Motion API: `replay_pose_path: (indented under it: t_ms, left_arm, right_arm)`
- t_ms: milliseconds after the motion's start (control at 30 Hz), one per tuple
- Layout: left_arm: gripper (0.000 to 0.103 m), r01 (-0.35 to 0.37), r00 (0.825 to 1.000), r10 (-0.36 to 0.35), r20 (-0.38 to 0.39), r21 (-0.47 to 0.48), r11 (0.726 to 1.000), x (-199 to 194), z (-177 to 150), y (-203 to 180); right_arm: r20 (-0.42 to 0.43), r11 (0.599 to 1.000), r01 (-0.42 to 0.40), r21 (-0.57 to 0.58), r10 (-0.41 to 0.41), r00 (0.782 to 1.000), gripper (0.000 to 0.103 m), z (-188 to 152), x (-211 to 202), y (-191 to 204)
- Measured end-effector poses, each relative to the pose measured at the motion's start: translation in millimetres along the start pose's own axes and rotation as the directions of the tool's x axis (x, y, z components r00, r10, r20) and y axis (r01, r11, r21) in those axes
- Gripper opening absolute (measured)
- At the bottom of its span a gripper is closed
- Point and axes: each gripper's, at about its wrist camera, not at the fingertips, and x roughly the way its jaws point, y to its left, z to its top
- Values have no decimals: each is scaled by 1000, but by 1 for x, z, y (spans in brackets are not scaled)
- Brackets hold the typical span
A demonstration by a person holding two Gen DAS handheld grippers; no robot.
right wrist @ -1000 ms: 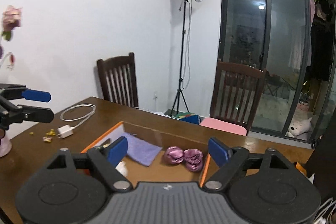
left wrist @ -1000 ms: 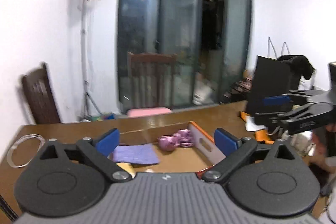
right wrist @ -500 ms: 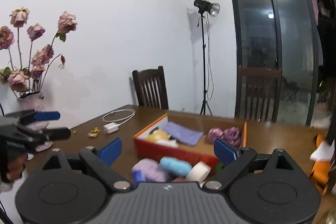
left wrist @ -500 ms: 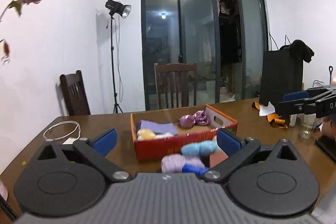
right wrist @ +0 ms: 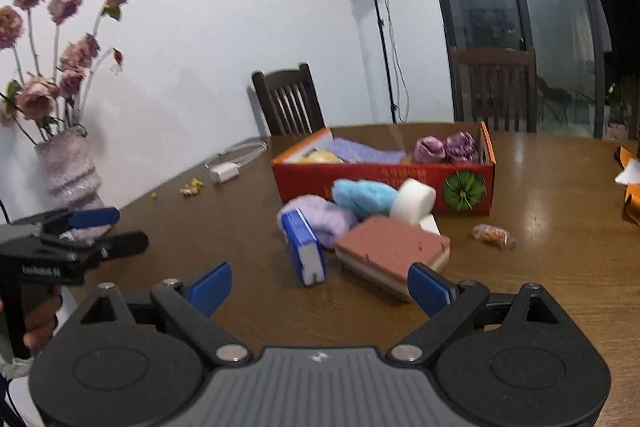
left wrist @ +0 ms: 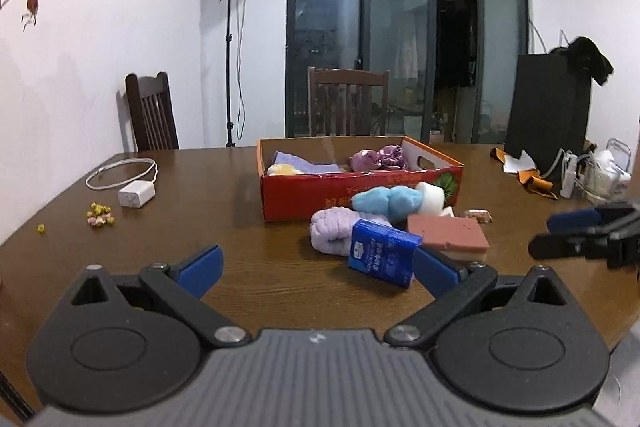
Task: Organize soft objects
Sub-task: 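Close both grippers together on the blue tissue pack and lift it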
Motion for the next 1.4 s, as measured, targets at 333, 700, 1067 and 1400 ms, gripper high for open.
replay_pose_path:
  t_ms: [333,700,1067,1400]
  left_arm:
    - [103,23,995,-27,-95,-49,999,54,-4,9]
    - [103,13,988,-28,-152,-98,995,87,-11,20]
    - [103,183,963,-214,-164,-183,966,85,-15,10]
    - [67,226,929,-283,-240,-238,944,107,-23,-5]
  right_arm:
    - [-58,1000,-23,14,24,998,80,0,60,2]
    - [-70,998,-52,48,55,996,32,12,134,8]
    - [-205,900,-357,251,409,889,26,6,107,-20]
    - [-152,969,-129,212,163,975,33,-2,98,-27]
